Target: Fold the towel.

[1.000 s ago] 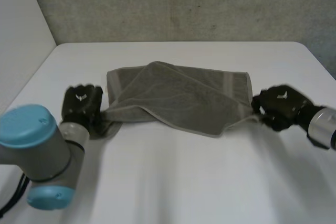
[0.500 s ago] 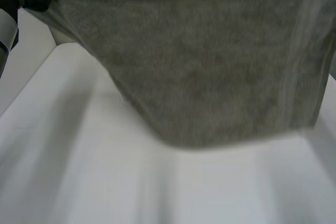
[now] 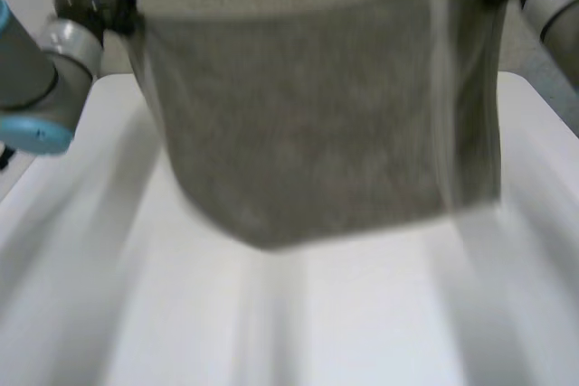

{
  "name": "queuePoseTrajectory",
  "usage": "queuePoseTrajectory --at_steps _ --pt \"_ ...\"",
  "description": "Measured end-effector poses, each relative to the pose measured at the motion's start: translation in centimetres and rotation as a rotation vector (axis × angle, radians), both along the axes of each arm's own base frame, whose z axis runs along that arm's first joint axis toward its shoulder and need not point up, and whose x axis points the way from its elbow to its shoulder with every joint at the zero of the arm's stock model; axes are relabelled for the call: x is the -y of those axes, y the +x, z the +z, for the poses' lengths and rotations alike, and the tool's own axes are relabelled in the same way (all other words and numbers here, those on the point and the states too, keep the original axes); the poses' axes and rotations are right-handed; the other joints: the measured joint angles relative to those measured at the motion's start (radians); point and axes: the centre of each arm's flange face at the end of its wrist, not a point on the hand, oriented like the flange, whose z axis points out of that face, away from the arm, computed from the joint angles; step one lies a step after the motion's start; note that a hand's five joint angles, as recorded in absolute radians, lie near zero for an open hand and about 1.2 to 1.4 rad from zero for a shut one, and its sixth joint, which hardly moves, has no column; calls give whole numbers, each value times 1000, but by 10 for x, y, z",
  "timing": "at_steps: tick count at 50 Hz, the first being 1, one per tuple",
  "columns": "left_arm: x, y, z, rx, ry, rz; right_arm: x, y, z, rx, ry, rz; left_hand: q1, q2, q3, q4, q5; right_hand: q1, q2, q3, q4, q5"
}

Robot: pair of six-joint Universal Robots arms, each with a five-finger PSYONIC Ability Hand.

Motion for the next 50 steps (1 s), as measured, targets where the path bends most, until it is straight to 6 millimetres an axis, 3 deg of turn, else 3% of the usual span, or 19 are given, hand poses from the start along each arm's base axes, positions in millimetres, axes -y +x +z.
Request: queuePoseTrajectory --at_steps 4,7,9,12,14,17,19,20,23,28,31,34,40,50 --pt "-2 -6 58 -75 -206 20 -4 -1 57 143 -210 7 0 0 0 0 1 0 0 0 0 0" --pt "-10 -7 91 -124 -324 17 -10 -3 80 198 -277 27 0 2 0 0 1 0 0 0 0 0" --pt "-15 -8 105 -150 -373 6 -13 -3 85 208 -282 43 0 2 0 0 1 0 0 0 0 0" --pt "-20 -9 114 -175 -400 -29 -15 0 76 187 -214 78 0 2 0 0 1 0 0 0 0 0" --pt "-19 -9 106 -172 -373 -53 -14 2 61 157 -133 101 0 2 0 0 1 0 0 0 0 0" --pt "-13 -10 76 -142 -280 -89 -12 7 26 88 26 134 0 2 0 0 2 0 0 0 0 0" --pt "-8 -8 39 -105 -173 -110 -13 8 -8 12 156 150 0 2 0 0 2 0 0 0 0 0" --pt "-7 -7 30 -96 -146 -114 -13 9 -15 -6 183 152 0 2 0 0 2 0 0 0 0 0" --pt "-8 -2 -29 -45 15 -145 -16 6 -61 -118 328 161 0 2 0 0 3 0 0 0 0 0" --pt "-27 8 -124 29 258 -206 -26 -7 -128 -255 497 186 0 2 0 0 3 0 0 0 0 0" --pt "-44 13 -162 83 346 -224 -35 -13 -157 -293 558 204 0 2 0 0 4 0 0 0 0 0" --pt "-58 20 -183 150 382 -221 -44 -17 -172 -305 585 212 0 2 1 0 5 0 0 0 0 0" --pt "-72 35 -178 259 349 -179 -59 -27 -166 -289 570 198 0 2 2 0 5 0 0 0 0 0" --pt "-111 46 -101 276 194 -135 -91 -59 -112 -227 492 110 0 2 2 0 5 0 0 0 0 0"
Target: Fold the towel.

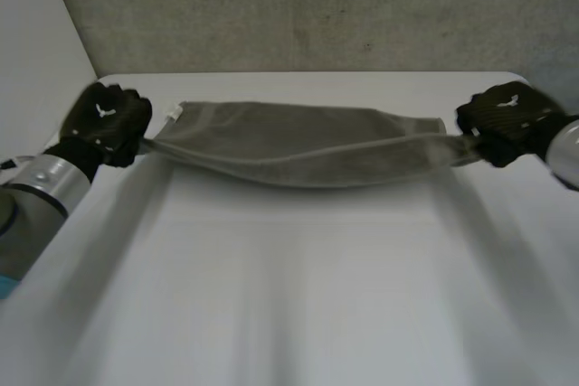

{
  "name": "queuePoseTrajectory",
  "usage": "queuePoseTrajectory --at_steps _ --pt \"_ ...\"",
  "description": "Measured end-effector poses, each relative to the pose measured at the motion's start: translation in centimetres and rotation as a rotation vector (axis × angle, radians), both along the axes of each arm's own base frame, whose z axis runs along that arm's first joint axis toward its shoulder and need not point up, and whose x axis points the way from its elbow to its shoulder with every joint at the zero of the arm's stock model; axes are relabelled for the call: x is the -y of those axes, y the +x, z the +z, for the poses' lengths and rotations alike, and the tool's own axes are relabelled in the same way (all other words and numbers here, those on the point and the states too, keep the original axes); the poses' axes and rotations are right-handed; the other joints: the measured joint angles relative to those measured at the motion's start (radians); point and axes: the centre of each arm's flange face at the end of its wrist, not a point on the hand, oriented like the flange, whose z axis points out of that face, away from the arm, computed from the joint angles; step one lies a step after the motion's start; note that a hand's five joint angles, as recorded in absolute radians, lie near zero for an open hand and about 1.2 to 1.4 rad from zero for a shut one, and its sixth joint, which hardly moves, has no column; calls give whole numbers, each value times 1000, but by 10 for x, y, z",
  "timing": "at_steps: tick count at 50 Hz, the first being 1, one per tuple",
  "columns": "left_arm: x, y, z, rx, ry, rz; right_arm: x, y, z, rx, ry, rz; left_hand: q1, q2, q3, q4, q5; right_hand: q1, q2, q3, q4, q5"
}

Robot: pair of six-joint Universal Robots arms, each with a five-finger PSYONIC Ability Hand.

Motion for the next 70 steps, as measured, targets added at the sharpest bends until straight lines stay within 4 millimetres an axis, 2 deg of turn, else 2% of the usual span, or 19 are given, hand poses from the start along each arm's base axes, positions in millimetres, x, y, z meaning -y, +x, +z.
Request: queuePoseTrajectory --at_steps 3,8,12,16,21,25,31,34,41,45,53,56,58,60,61,62,63,65,70 --pt "-19 1 24 -30 -38 -16 -8 -16 21 24 -41 -36 0 0 0 0 0 0 0 0 0 0" --pt "-45 1 47 -86 -61 -72 -18 -39 48 71 -76 -61 0 0 0 0 0 0 0 0 0 0" --pt "-55 2 50 -116 -48 -116 -20 -47 55 95 -71 -45 0 0 0 0 0 0 0 0 0 0" --pt "-55 2 43 -128 -13 -151 -15 -50 51 107 -51 -22 0 0 0 0 0 0 0 0 0 0" --pt "-39 -1 23 -130 49 -170 3 -52 32 101 -13 -14 0 0 0 0 0 0 0 0 0 0" --pt "-12 -7 5 -129 88 -179 23 -45 11 74 18 -17 0 0 0 0 0 0 0 0 0 0" --pt "35 -22 -21 -128 116 -195 53 -24 -19 27 41 -34 0 0 0 0 0 0 0 0 0 0" --pt "63 -35 -34 -128 119 -199 76 -14 -34 5 18 -74 0 0 0 0 0 0 0 0 0 0" --pt "105 -54 -55 -128 118 -191 108 -1 -51 1 -81 -173 0 0 0 0 0 0 0 0 0 0" --pt "122 -64 -65 -126 110 -195 119 8 -57 12 -136 -200 0 0 0 0 0 0 0 0 0 0" --pt "141 -80 -79 -122 101 -206 131 33 -76 16 -193 -200 0 0 0 0 1 0 0 0 0 0" --pt "144 -82 -83 -122 104 -203 134 39 -84 5 -192 -211 -132 -220 -216 -212 -173 0 0 0 0 0" --pt "145 -83 -85 -122 106 -200 135 40 -88 -1 -187 -217 -430 -523 -492 -513 -479 -202 -206 -211 -213 -216" --pt "146 -83 -86 -122 109 -196 136 41 -92 -7 -179 -224 -779 -844 -830 -853 -840 -556 -553 -564 -562 -585" --pt "146 -83 -87 -121 109 -194 136 42 -92 -8 -176 -225 -865 -946 -921 -941 -930 -670 -650 -660 -657 -690" --pt "146 -82 -86 -120 108 -187 136 42 -93 -9 -173 -229 -974 -1061 -1052 -1067 -1056 -850 -850 -860 -858 -891" --pt "146 -82 -86 -119 106 -181 136 42 -93 -9 -171 -231 -1004 -1095 -1086 -1097 -1083 -962 -965 -989 -986 -1020" --pt "146 -81 -84 -114 101 -169 135 42 -90 -6 -168 -233 -1009 -1109 -1108 -1116 -1088 -1031 -1032 -1076 -1071 -1098" --pt "143 -78 -67 -99 76 -124 128 43 -70 19 -174 -233 -1009 -1109 -1108 -1116 -1088 -1064 -1048 -1103 -1096 -1100"
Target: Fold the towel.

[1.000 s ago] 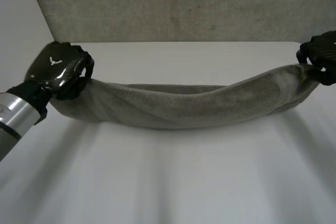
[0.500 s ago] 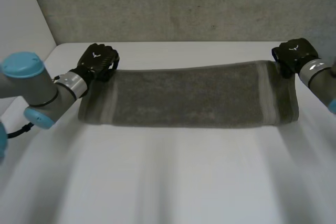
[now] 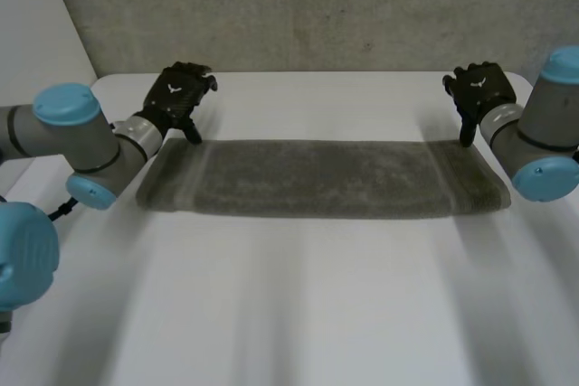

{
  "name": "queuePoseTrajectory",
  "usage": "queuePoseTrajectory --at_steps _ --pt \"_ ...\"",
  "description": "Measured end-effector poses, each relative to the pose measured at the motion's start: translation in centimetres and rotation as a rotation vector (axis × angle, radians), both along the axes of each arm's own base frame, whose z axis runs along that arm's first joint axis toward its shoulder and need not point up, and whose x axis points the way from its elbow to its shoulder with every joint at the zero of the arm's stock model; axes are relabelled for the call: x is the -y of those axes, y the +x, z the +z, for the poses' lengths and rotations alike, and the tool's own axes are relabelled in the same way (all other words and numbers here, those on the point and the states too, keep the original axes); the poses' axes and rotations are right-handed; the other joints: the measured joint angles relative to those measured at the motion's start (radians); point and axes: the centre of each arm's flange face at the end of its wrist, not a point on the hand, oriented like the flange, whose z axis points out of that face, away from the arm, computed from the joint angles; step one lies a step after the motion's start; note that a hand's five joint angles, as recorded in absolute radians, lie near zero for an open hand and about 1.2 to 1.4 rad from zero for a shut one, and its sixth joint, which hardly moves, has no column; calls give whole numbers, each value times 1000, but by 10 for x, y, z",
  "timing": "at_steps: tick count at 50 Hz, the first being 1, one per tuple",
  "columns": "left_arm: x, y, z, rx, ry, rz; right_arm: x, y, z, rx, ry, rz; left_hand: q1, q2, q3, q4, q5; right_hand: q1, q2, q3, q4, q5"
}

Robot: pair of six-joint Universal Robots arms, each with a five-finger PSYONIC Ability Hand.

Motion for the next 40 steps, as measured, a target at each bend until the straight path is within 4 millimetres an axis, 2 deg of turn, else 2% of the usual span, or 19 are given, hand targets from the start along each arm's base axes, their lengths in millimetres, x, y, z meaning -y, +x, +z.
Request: queuePoseTrajectory --at_steps 4,7,9,12,15,19,26,32,40 --pt "-8 6 23 4 -10 43 -12 0 26 49 -9 8 0 0 0 0 0 -4 0 -3 0 0" --pt "-21 11 42 3 -10 71 -25 -1 46 89 -10 17 0 0 0 0 0 -4 0 -3 0 0" --pt "-37 16 60 1 -9 86 -40 -2 59 112 -2 30 0 0 0 0 0 -5 0 -3 0 0" --pt "-59 21 76 -1 -9 94 -58 -4 66 116 21 48 0 0 0 0 0 -5 0 -3 0 0" --pt "-78 25 84 -4 -9 95 -72 -5 66 105 54 62 0 0 0 0 0 -8 0 -3 0 0" --pt "-111 26 88 -7 -8 91 -96 -10 52 55 146 75 0 0 0 0 0 -9 0 -3 0 0" --pt "-144 26 74 -11 14 126 -119 -16 24 -4 267 81 0 -2 0 0 0 -9 0 -3 0 0" --pt "-154 33 55 -67 61 195 -115 -27 -7 -7 289 64 0 -6 0 0 -1 -9 0 -3 0 0" --pt "-151 38 47 -190 76 215 -99 -37 -40 -40 247 49 0 -6 0 0 -1 15 12 11 12 19"
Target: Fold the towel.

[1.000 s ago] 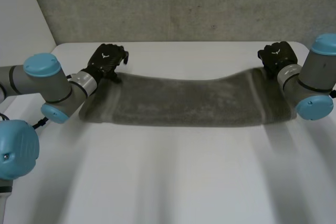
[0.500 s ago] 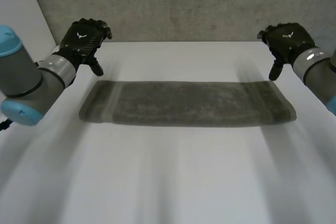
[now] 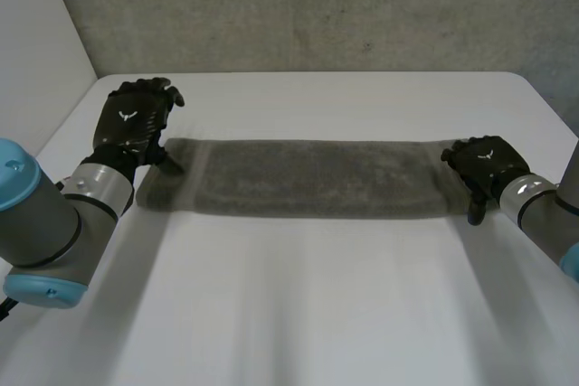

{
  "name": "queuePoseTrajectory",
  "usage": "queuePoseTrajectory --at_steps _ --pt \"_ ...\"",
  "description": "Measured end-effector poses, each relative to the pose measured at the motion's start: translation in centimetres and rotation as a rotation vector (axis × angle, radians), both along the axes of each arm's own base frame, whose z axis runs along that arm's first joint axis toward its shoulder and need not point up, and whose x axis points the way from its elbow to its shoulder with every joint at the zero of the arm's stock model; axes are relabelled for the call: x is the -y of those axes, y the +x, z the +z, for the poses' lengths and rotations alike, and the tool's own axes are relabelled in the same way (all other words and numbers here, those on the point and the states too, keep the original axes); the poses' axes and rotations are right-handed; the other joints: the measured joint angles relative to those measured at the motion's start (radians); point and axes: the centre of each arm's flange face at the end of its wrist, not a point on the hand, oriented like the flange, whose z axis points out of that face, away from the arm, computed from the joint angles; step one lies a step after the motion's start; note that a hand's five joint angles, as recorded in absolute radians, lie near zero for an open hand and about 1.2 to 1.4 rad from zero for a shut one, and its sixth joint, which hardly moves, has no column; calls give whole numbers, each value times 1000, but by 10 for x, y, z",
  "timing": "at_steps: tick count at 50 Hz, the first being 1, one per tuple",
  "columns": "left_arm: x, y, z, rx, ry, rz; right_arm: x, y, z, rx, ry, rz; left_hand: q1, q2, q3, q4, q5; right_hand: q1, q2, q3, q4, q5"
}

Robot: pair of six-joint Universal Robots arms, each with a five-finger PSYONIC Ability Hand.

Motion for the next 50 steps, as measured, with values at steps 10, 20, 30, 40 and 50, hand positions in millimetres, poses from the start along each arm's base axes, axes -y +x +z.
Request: queuePoseTrajectory --at_steps 10,20,30,40,50 --pt "7 10 -4 -31 -16 28 16 -18 -18 -60 -20 -26 0 0 0 0 0 451 451 441 435 455" --pt "5 11 -6 -27 -15 29 29 -30 -24 -58 -18 -55 0 0 0 0 0 1044 1023 1062 1058 1064" --pt "3 11 -7 -25 -9 29 48 -72 -15 -62 -34 -148 0 0 0 0 0 1048 1026 1089 1080 1071" --pt "4 12 -7 -26 -10 32 77 -147 22 -133 -73 -288 0 0 0 0 0 1049 1026 1089 1080 1071" --pt "4 12 -8 -25 -8 32 75 -106 81 -95 -158 -267 0 0 0 0 0 1050 1032 1090 1080 1071"
